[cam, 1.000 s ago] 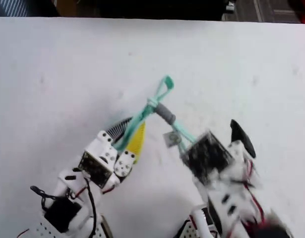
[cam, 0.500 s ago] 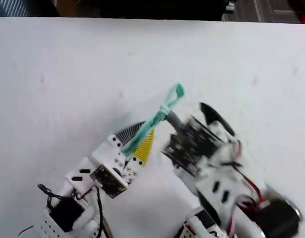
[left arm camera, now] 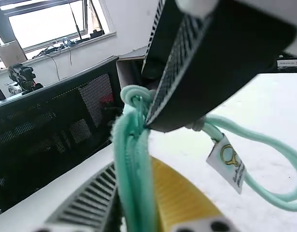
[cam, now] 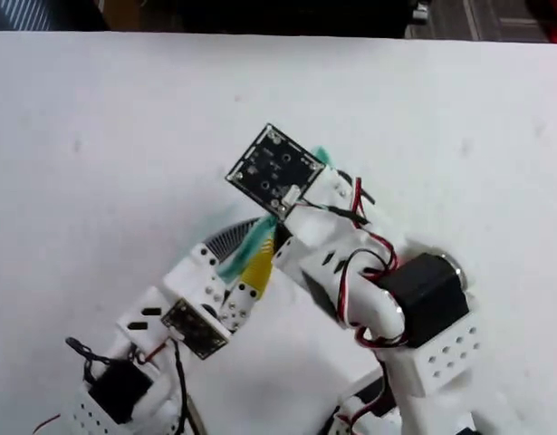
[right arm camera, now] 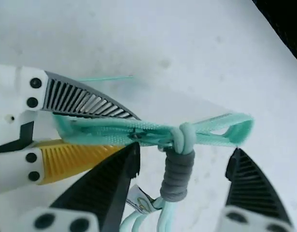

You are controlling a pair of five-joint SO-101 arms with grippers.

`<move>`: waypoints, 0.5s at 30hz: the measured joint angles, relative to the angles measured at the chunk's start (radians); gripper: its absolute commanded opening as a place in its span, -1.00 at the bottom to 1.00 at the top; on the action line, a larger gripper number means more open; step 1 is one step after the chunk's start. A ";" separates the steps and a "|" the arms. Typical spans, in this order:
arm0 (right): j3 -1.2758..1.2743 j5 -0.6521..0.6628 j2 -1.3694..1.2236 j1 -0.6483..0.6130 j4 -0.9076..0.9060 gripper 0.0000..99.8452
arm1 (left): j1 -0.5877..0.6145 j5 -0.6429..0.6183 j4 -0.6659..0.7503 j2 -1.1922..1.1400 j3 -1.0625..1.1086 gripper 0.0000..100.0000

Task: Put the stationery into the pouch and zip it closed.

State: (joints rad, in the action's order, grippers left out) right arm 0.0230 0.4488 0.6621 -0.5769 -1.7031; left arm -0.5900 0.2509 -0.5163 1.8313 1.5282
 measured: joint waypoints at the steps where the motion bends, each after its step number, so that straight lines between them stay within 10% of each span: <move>1: 0.000 0.000 -0.009 0.014 0.000 -0.45 | 0.000 0.000 0.000 0.000 0.000 -0.95; 15: -0.083 0.087 -0.014 -0.006 0.011 -0.94 | 0.000 0.000 0.000 0.000 0.000 -0.95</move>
State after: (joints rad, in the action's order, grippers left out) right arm -0.0598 0.5363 0.6483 -0.5831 -1.6924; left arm -0.5900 0.2509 -0.5163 1.8313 1.5282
